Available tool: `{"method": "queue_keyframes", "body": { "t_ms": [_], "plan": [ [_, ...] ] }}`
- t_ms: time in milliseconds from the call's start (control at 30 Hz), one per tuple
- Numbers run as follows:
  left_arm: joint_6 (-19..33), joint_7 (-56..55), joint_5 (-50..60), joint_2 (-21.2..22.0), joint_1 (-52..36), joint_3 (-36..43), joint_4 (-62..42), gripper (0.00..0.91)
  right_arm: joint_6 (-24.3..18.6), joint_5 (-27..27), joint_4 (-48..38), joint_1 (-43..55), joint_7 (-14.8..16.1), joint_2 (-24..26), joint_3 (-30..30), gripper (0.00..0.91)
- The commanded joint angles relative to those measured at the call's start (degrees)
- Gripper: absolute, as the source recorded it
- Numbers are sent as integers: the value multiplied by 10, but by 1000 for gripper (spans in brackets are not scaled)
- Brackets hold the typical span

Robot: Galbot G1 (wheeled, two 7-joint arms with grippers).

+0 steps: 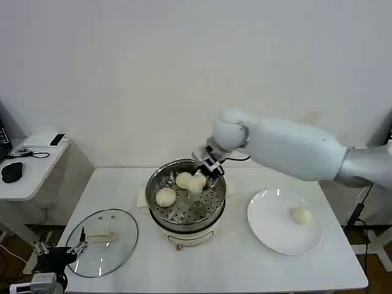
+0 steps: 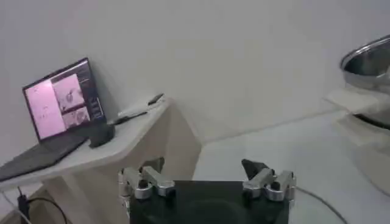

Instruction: Take steamed baozi put them in steamer then cover it.

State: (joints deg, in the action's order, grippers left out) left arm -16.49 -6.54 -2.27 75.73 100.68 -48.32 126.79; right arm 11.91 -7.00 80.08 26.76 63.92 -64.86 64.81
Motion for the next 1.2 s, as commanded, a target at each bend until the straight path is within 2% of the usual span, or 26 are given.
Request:
{"method": "queue_keyframes", "body": {
  "t_ms": [33, 300, 833, 867, 900, 933, 967, 1200],
  "plan": [
    [1, -1, -4, -1, 2, -8, -1, 907, -20, 16, -3, -19, 3, -75, 28, 655],
    [1, -1, -7, -2, 2, -11, -4, 907, -37, 40, -7, -23, 12, -76, 41, 655],
    [1, -1, -7, 1, -1, -9, -6, 907, -43, 25, 13, -30, 15, -62, 48, 655],
    [1, -1, -7, 1, -1, -9, -6, 907, -41, 24, 15, -30, 14, -62, 48, 665],
    [1, -1, -7, 1, -1, -9, -6, 907, -42, 25, 15, -30, 14, -62, 48, 806],
    [1, -1, -6, 1, -1, -9, -6, 907, -43, 26, 15, -29, 14, -62, 48, 806],
    [1, -2, -6, 1, -1, -9, -6, 907, -44, 26, 15, -29, 13, -62, 47, 907],
    [1, -1, -6, 1, -1, -9, -5, 907, -52, 25, 14, -20, 12, -52, 41, 907]
  ]
}}
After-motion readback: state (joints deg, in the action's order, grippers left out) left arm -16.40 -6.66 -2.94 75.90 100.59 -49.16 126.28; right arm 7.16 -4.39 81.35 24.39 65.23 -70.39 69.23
